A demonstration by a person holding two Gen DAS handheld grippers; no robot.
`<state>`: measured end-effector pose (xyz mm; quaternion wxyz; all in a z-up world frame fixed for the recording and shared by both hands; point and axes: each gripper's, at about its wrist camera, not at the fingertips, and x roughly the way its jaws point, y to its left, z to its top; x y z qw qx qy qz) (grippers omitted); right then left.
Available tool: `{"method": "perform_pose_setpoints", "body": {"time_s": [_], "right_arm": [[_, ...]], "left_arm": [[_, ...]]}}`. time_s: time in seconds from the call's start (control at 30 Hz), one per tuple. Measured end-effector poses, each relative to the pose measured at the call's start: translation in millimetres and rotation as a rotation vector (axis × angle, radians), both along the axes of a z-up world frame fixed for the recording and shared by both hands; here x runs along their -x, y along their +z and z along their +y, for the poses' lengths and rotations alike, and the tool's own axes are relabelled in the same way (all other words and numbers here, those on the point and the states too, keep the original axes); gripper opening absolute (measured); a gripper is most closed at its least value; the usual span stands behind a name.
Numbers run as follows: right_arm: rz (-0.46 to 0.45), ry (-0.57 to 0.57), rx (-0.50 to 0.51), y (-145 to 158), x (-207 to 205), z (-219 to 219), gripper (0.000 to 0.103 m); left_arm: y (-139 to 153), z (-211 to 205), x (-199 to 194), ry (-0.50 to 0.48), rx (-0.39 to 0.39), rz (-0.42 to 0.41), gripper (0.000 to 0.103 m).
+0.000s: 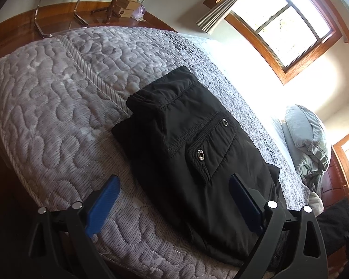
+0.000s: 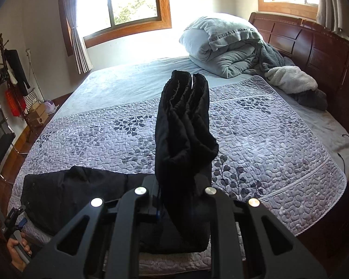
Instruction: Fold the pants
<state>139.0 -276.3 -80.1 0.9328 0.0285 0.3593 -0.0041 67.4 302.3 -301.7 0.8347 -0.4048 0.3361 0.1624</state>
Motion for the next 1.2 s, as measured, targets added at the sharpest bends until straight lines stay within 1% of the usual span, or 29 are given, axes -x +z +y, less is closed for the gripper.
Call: {"method": "perform_pose_setpoints", "body": {"time_s": [0.23, 0.5, 0.87, 1.2], "right_arm": [[0.016, 0.051, 0.078, -8, -2, 42, 0.015], [0.04, 0.101, 0.128, -23, 0, 80, 0.015], [0.076, 0.168, 0.235, -49, -2, 121, 0.015], [0.107, 0.22, 0.29, -70, 1, 143, 0.015]], "left_arm": [[-2, 4, 3, -0.004, 0.02, -0.007, 0.095], [-4, 7, 6, -0.004, 0.043, -0.014, 0.095], [-8, 7, 4, -0.005, 0.065, -0.015, 0.095], [-11, 10, 3, -0.004, 0.081, -0.016, 0.096]]}}
